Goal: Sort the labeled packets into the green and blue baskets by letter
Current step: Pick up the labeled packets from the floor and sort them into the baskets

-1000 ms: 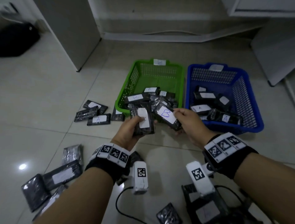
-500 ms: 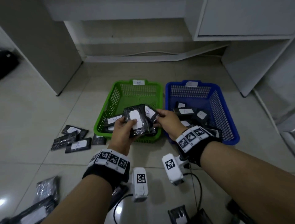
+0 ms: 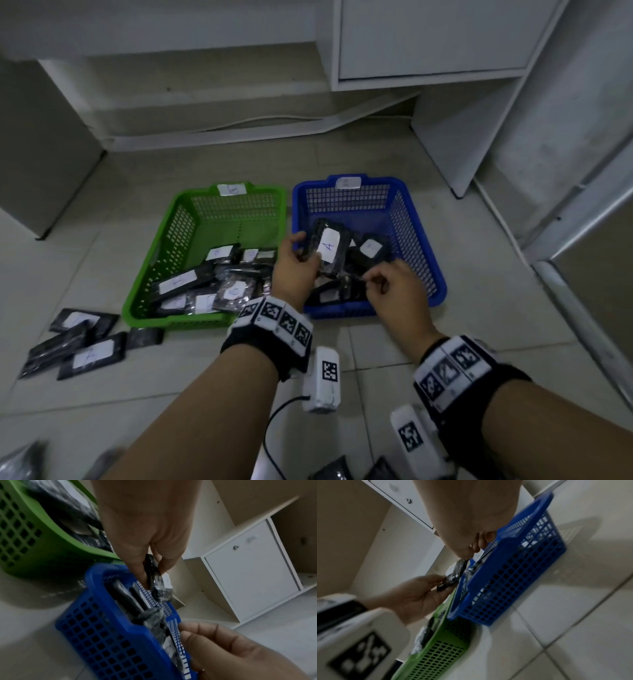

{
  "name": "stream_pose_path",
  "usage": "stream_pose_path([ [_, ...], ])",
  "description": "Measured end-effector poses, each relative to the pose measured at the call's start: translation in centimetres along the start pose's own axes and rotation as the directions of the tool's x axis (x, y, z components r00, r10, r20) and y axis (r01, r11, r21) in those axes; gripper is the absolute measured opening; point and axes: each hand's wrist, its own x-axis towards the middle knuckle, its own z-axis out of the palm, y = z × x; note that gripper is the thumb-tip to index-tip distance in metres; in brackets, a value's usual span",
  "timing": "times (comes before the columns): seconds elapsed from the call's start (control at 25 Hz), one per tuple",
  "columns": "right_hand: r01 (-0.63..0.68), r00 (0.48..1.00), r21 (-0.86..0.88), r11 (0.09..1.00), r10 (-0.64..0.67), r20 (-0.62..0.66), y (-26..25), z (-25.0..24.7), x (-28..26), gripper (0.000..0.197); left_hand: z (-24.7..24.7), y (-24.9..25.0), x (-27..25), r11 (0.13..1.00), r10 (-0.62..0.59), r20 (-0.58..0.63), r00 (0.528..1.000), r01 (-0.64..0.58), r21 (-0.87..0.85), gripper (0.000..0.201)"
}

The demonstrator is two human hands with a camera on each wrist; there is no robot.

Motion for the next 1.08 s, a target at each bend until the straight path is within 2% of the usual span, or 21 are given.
stream_pose_path([
  [0.16, 0.114, 0.987, -0.104, 0.988, -0.100, 0.125, 3.0, -0.6, -1.0, 0.008, 3.5, -0.4, 1.9, 0.932, 0.062, 0.016, 0.998, -0.063, 0.356, 0.037],
  [0.32, 0.095, 0.990, -0.061, 0.994, -0.088, 0.112, 3.9, -0.6, -1.2, 0.004, 4.1, -1.2, 3.3, 0.737, 0.156, 0.179, 0.971, -0.235, 0.633, 0.041],
  [0.36, 0.092, 0.991, -0.076, 0.993, -0.083, 0.108, 4.0, -0.7, -1.3, 0.004, 3.8, -1.3, 2.9, 0.705, 0.182, 0.212, 0.960, -0.278, 0.652, 0.041],
  [0.44, 0.101, 0.991, -0.137, 0.985, -0.088, 0.098, 4.3, -0.8, -1.6, 0.008, 3.1, -1.3, 1.2, 0.712, 0.265, 0.240, 0.934, -0.358, 0.605, 0.039],
  [0.52, 0.137, 0.988, -0.171, 0.976, -0.123, 0.095, 4.6, -0.8, -2.8, 0.023, 1.7, -2.1, -1.5, 0.731, 0.370, 0.243, 0.897, -0.442, 0.521, 0.030],
  [0.6, 0.164, 0.985, -0.146, 0.976, -0.154, 0.078, 5.0, -0.8, -4.9, 0.037, 0.0, -3.7, -5.1, 0.712, 0.446, 0.266, 0.855, -0.518, 0.473, 0.024],
  [0.72, 0.101, 0.991, -0.082, 0.991, -0.094, 0.093, 5.8, -1.2, -9.0, 0.039, -2.3, -5.8, -9.9, 0.619, 0.454, 0.421, 0.785, -0.618, 0.485, 0.021],
  [0.8, -0.001, 0.975, -0.052, 0.999, 0.013, 0.223, 6.0, -1.2, -12.4, 0.039, -3.8, -7.1, -12.3, 0.582, 0.327, 0.580, 0.746, -0.643, 0.498, 0.017],
  [0.84, -0.044, 0.948, -0.048, 0.998, 0.057, 0.312, 6.1, -1.3, -13.9, 0.041, -4.3, -7.6, -13.1, 0.608, 0.193, 0.662, 0.724, -0.618, 0.499, 0.018],
  [0.88, -0.081, 0.905, -0.052, 0.995, 0.095, 0.415, 5.9, -1.5, -15.5, 0.047, -5.0, -8.3, -14.2, 0.638, 0.022, 0.738, 0.675, -0.577, 0.510, 0.027],
  [0.92, -0.101, 0.843, -0.073, 0.992, 0.125, 0.523, 5.7, -1.8, -16.5, 0.057, -5.3, -8.8, -14.9, 0.637, -0.141, 0.786, 0.603, -0.552, 0.538, 0.041],
  [0.96, -0.093, 0.764, -0.131, 0.987, 0.155, 0.626, 5.3, -2.0, -17.6, 0.068, -5.7, -9.5, -15.7, 0.600, -0.259, 0.808, 0.529, -0.568, 0.564, 0.056],
  [1.0, -0.040, 0.688, -0.208, 0.977, 0.178, 0.703, 5.0, -2.1, -18.4, 0.076, -5.9, -10.1, -16.2, 0.560, -0.311, 0.811, 0.496, -0.594, 0.578, 0.067],
  [1.04, 0.046, 0.633, -0.287, 0.957, 0.194, 0.749, 4.5, -2.3, -18.8, 0.080, -5.9, -10.5, -16.5, 0.538, -0.314, 0.811, 0.494, -0.612, 0.580, 0.071],
  [1.08, 0.111, 0.603, -0.348, 0.931, 0.215, 0.768, 4.2, -2.3, -19.3, 0.081, -5.9, -10.8, -16.8, 0.530, -0.303, 0.810, 0.501, -0.618, 0.581, 0.071],
])
